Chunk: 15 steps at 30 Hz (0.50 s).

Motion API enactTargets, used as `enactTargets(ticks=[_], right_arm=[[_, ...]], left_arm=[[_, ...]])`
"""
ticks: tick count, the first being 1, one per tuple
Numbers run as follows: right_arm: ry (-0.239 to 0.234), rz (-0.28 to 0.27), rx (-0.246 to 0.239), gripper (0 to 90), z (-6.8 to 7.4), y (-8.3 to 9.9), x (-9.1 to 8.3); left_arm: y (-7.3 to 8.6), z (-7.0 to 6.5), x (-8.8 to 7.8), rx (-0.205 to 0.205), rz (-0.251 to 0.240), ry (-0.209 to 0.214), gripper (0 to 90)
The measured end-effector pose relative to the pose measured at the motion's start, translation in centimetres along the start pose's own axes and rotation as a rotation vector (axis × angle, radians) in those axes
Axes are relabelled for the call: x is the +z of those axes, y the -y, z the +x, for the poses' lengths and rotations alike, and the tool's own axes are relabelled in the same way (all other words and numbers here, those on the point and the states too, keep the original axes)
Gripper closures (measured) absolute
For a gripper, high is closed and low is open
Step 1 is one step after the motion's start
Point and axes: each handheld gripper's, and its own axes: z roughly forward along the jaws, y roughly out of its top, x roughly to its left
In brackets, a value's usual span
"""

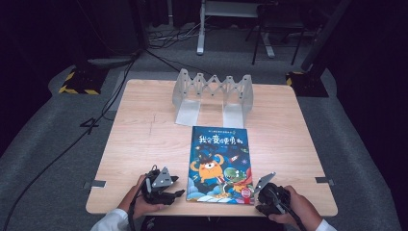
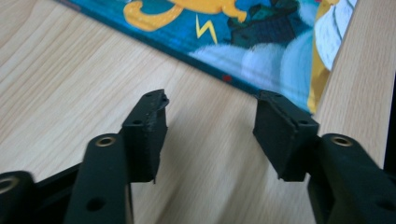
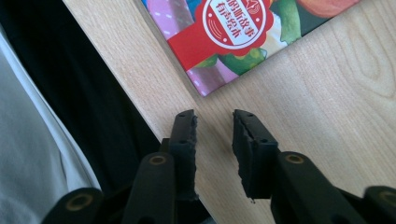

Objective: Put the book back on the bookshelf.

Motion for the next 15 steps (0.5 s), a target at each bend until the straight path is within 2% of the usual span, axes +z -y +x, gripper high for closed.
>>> enactTargets(ticks=[5,11,13,14,15], right_arm=[[-0.009,0.055,-0.047,75.9,-0.4,-1.0,0.2],[-0.003,0.068,-0.070,78.6,-0.2,-1.5,0.2],[-0.005,0.056,-0.067,79.2,-0.2,-1.3,0.2],[-0.017,0.014,-0.044,80.1,-0.4,-0.8,0.1],[-0.017,0.014,-0.044,80.1,-0.4,-0.8,0.1]], left_arm=[[-0.6,-0.6,0.6,0.009,-0.001,0.011,46.7],[-0.7,-1.0,0.8,0.006,-0.003,0.013,49.2],[-0.7,-1.0,0.8,0.008,-0.004,0.013,49.2],[-0.7,-1.0,0.8,0.008,-0.004,0.013,49.2],[-0.7,-1.0,0.8,0.009,-0.004,0.013,49.3]])
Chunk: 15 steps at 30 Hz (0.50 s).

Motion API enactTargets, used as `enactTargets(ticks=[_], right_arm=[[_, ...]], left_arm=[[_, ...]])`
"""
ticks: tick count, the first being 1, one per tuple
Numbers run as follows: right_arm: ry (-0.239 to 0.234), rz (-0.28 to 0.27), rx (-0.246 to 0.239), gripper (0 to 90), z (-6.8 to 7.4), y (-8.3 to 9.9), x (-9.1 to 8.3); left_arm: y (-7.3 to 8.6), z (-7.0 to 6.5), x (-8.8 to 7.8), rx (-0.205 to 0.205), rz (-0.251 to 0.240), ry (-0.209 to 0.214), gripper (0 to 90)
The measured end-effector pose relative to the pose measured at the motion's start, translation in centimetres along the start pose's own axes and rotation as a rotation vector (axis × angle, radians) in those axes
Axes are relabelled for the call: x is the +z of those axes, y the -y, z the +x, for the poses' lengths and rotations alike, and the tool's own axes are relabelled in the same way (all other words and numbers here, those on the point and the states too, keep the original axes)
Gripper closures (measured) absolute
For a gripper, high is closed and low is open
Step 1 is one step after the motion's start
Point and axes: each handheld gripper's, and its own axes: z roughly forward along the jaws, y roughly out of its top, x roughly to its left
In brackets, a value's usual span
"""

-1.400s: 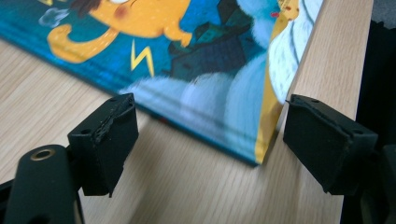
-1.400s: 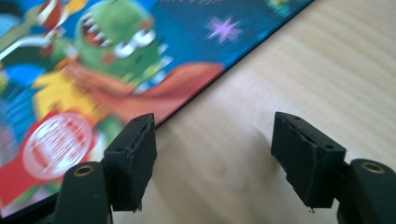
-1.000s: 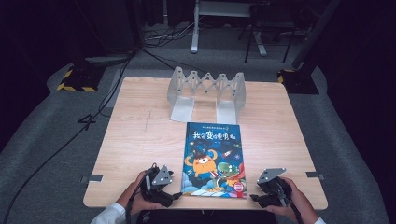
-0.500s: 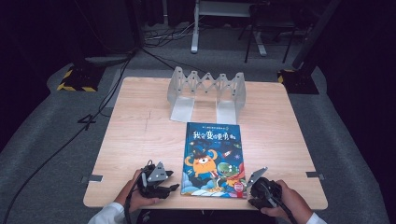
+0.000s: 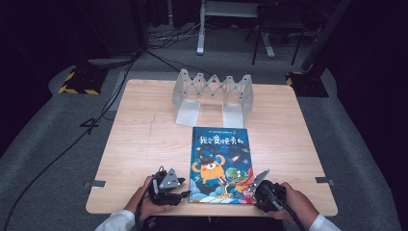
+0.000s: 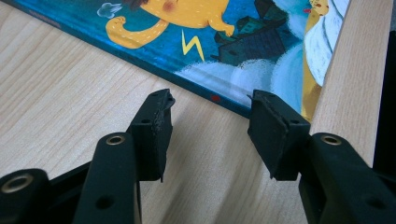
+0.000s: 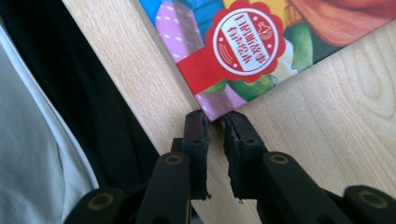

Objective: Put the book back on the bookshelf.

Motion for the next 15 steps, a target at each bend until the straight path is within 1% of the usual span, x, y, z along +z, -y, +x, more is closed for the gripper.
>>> enactTargets(ticks=[2,3,4,5,6,7,8,9,10,11,12,13,14,15], right_arm=[[-0.004,-0.045,0.013,80.0,-0.1,0.5,0.0],[-0.006,-0.079,0.024,79.9,-0.1,0.9,0.0],[-0.016,-0.142,0.042,79.6,-0.2,1.7,0.1],[-0.016,-0.142,0.042,79.6,-0.2,1.7,0.1],[-0.024,-0.168,0.047,79.3,-0.2,2.0,0.1],[-0.039,-0.211,0.061,78.7,-0.4,2.4,0.2],[-0.058,-0.247,0.081,78.1,-0.5,2.8,0.3],[-0.073,-0.279,0.090,77.4,-0.6,3.1,0.4],[-0.078,-0.316,0.083,72.4,-0.7,3.3,0.5],[-0.096,-0.364,0.094,69.9,-0.9,3.5,0.5],[-0.113,-0.383,0.096,67.5,-1.1,3.7,0.5],[-0.129,-0.406,0.099,63.1,-1.3,3.7,0.4],[-0.136,-0.433,0.082,58.8,-1.5,3.7,0.3],[-0.149,-0.446,0.073,56.3,-1.6,3.7,0.2]], left_arm=[[0.0,0.0,0.0,0.000,0.000,0.002,49.2],[0.0,0.0,0.0,-0.001,-0.001,0.003,49.3],[0.0,0.1,0.0,-0.001,0.000,0.003,49.4],[0.0,0.1,0.0,-0.001,0.000,0.003,49.3],[0.0,0.1,0.0,-0.003,0.000,0.002,49.3],[0.0,0.1,0.0,-0.003,0.000,0.002,49.3],[0.0,0.1,0.0,-0.003,0.000,0.002,49.3],[0.0,0.1,0.0,-0.004,0.000,0.001,49.2],[0.0,0.1,0.0,-0.005,0.002,-0.001,48.8],[0.0,0.1,0.0,-0.006,0.002,-0.002,48.2],[0.0,0.1,-0.1,-0.006,0.004,-0.003,47.9],[0.0,0.1,0.0,-0.007,0.003,-0.004,46.5],[0.0,0.1,0.0,-0.006,0.003,-0.004,45.8],[0.0,0.1,-0.1,-0.004,0.004,-0.005,45.7]])
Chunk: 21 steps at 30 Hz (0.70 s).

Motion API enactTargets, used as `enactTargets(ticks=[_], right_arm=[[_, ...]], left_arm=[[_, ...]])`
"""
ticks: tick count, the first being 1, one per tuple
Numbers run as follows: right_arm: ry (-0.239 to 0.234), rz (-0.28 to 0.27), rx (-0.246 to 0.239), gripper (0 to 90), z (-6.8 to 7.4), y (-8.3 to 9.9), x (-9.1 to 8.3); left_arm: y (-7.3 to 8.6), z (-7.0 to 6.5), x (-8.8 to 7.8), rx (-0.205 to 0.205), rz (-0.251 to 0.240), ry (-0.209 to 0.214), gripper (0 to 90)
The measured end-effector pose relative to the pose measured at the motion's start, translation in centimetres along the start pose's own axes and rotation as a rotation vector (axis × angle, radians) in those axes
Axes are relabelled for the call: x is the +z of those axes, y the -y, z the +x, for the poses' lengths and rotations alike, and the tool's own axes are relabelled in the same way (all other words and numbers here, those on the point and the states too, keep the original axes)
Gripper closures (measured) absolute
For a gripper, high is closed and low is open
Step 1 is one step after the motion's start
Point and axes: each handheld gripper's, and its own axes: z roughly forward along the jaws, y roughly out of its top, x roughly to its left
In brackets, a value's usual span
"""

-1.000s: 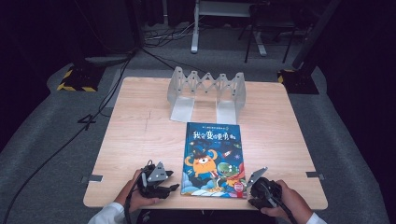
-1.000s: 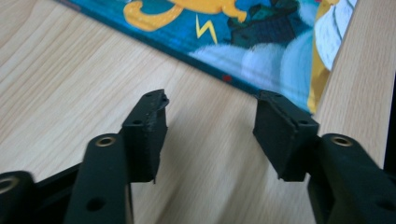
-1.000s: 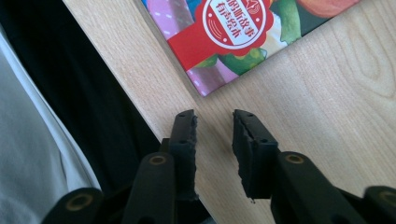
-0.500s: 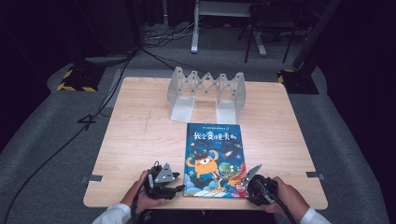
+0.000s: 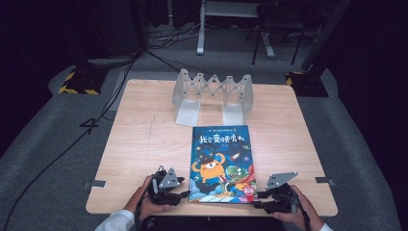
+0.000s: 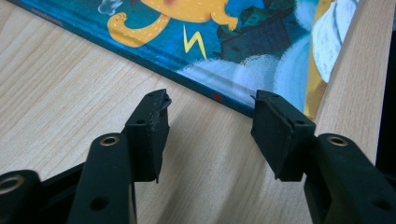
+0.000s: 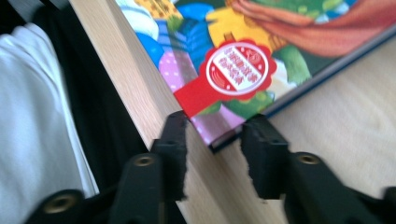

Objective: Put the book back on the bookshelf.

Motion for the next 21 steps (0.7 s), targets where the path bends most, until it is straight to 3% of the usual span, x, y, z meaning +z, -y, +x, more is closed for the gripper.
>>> enactTargets(ticks=[2,5,7,13,18,21], right_arm=[[-0.015,-0.036,0.014,48.5,-0.3,-0.4,-0.2],[-0.075,-0.105,0.026,39.7,-1.1,-1.4,-0.6],[-0.086,-0.109,0.025,38.2,-1.2,-1.6,-0.6],[-0.205,-0.170,0.051,32.2,-2.7,-3.2,-0.5],[-0.179,-0.185,0.089,32.9,-3.9,-3.7,-0.6],[-0.154,-0.187,0.087,33.5,-4.3,-4.2,-0.3]], left_arm=[[0.0,0.0,0.0,0.000,0.000,0.001,45.7],[0.0,0.0,0.0,0.002,-0.001,0.002,45.7],[0.0,0.0,0.0,0.002,-0.001,0.002,45.7],[0.0,0.0,0.0,0.005,0.000,0.004,45.0],[0.0,0.0,0.0,0.004,0.000,0.004,45.0],[0.0,0.1,0.0,0.006,0.001,0.004,44.8]])
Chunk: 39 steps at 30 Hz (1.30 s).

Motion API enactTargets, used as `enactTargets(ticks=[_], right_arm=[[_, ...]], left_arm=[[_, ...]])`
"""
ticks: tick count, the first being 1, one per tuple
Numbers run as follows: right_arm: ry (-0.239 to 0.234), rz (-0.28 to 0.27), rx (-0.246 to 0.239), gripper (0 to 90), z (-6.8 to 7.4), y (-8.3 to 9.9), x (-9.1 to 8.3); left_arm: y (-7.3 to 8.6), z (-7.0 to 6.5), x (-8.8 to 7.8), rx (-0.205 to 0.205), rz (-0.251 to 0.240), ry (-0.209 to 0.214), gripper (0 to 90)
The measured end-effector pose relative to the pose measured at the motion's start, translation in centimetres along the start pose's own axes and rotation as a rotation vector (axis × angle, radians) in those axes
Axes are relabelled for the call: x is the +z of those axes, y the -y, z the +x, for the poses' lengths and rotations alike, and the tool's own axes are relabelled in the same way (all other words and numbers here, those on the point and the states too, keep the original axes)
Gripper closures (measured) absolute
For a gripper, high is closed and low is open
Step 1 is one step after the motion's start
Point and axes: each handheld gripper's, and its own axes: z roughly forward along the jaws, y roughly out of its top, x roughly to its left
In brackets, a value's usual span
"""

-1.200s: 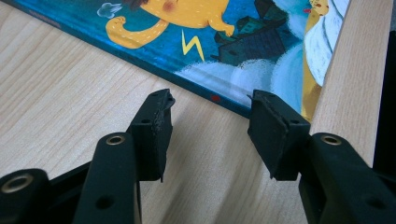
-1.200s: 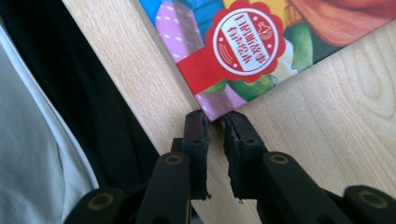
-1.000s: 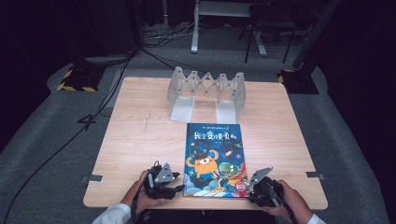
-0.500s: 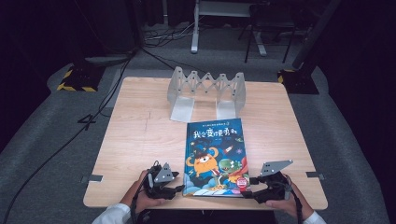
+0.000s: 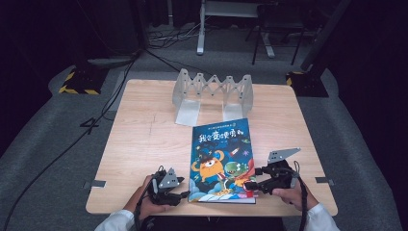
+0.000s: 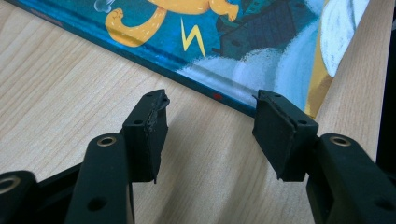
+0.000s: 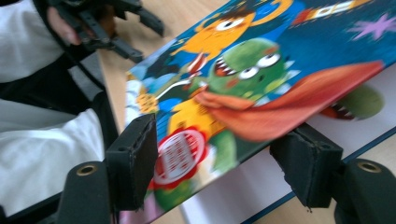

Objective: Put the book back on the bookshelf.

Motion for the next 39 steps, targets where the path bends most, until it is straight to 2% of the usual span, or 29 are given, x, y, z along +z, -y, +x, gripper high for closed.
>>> enactTargets(ticks=[1,2,8,10,13,14,16,19,20,25,29,33,36,39], right_arm=[[0.020,-0.003,0.003,33.5,-0.2,-0.2,0.2],[0.020,-0.008,0.010,33.5,-0.4,-0.4,0.4],[0.001,-0.045,-0.002,33.5,-1.2,-1.2,1.4],[-0.031,-0.063,0.013,40.0,-1.5,-1.3,1.8],[-0.049,-0.076,0.009,41.4,-1.5,-1.2,1.8],[-0.050,-0.080,0.006,44.7,-1.5,-1.1,1.8],[-0.103,-0.116,0.014,49.3,-1.6,-0.8,1.7],[-0.105,-0.146,-0.020,51.4,-1.2,-0.8,1.6],[-0.092,-0.155,-0.038,51.5,-0.8,-0.9,1.5],[-0.066,-0.169,-0.065,51.6,-0.2,-0.8,1.3],[-0.043,-0.191,-0.100,51.5,0.4,-0.5,1.1],[-0.007,-0.223,-0.157,51.7,1.4,-0.1,0.8],[0.025,-0.242,-0.198,51.7,2.2,0.1,0.5],[0.052,-0.259,-0.240,51.7,2.9,0.3,0.2]], left_arm=[[0.0,0.0,0.0,-0.001,0.000,0.001,44.5],[0.0,0.0,0.0,-0.001,-0.001,0.002,44.4],[0.0,0.1,0.0,0.000,-0.001,0.005,43.9],[0.0,0.1,0.0,0.001,0.000,0.004,43.1],[0.0,0.1,0.0,-0.004,0.003,0.001,41.4],[0.0,0.2,0.1,-0.006,0.002,-0.001,40.2],[0.0,0.2,0.1,-0.009,0.008,-0.008,37.5],[-0.1,0.3,0.1,-0.007,0.012,-0.014,33.5],[-0.1,0.3,0.1,-0.008,0.015,-0.016,30.9],[-0.1,0.4,0.2,-0.021,0.026,-0.011,22.9],[-0.3,0.7,0.0,-0.069,0.039,0.040,16.3],[-0.5,0.8,0.0,-0.098,0.040,0.055,16.1],[-0.8,0.7,0.1,-0.100,0.031,0.058,16.2],[-1.3,0.9,0.4,-0.108,0.011,0.080,16.2]])
